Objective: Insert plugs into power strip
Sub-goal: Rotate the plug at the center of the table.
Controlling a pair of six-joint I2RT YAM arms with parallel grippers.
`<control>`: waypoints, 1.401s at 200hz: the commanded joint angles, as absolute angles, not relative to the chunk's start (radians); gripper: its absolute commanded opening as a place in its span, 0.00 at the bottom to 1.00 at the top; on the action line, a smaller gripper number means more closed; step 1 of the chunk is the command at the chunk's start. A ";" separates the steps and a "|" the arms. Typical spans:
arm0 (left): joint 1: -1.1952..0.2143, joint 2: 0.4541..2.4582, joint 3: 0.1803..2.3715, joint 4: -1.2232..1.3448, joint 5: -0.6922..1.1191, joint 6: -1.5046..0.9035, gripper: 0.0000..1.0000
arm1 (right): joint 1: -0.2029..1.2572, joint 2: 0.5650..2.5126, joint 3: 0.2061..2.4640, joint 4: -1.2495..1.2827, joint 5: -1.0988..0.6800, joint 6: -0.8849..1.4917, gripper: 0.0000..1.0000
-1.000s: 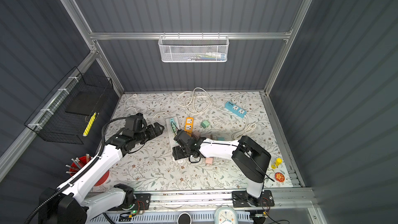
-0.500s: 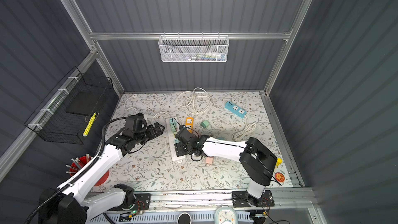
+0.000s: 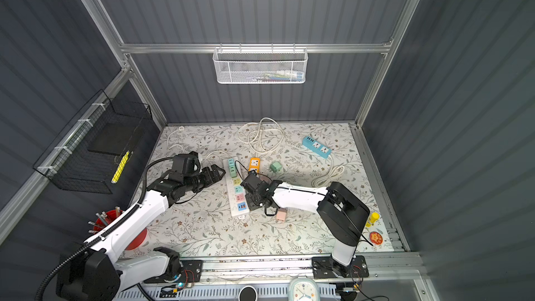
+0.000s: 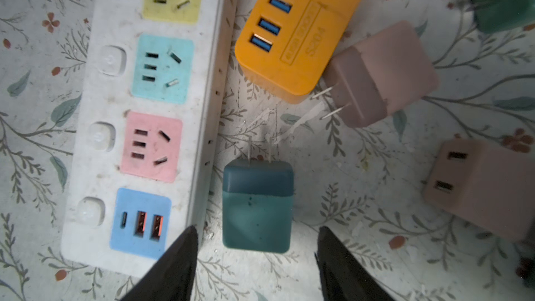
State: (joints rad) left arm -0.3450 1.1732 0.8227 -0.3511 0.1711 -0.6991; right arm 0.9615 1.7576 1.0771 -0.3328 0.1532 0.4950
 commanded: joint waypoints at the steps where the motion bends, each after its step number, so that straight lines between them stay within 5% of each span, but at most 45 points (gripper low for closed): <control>1: -0.342 1.180 0.821 -0.345 0.203 -0.688 0.93 | 0.953 1.791 1.082 -0.314 0.123 0.470 0.65; 85: -0.347 1.202 0.834 -0.337 0.211 -0.686 0.92 | 0.940 1.811 1.051 -0.276 0.135 0.464 0.44; 127: -0.361 1.210 0.842 -0.327 0.210 -0.683 0.91 | 0.950 1.738 0.981 -0.293 0.107 0.474 0.41; 187: -0.453 1.233 0.851 -0.290 0.167 -0.660 0.90 | 0.978 1.649 0.852 -0.329 0.104 0.508 0.68; 280: -0.529 1.263 0.896 -0.271 0.148 -0.641 0.86 | 0.863 1.600 0.881 -0.357 0.192 0.519 0.67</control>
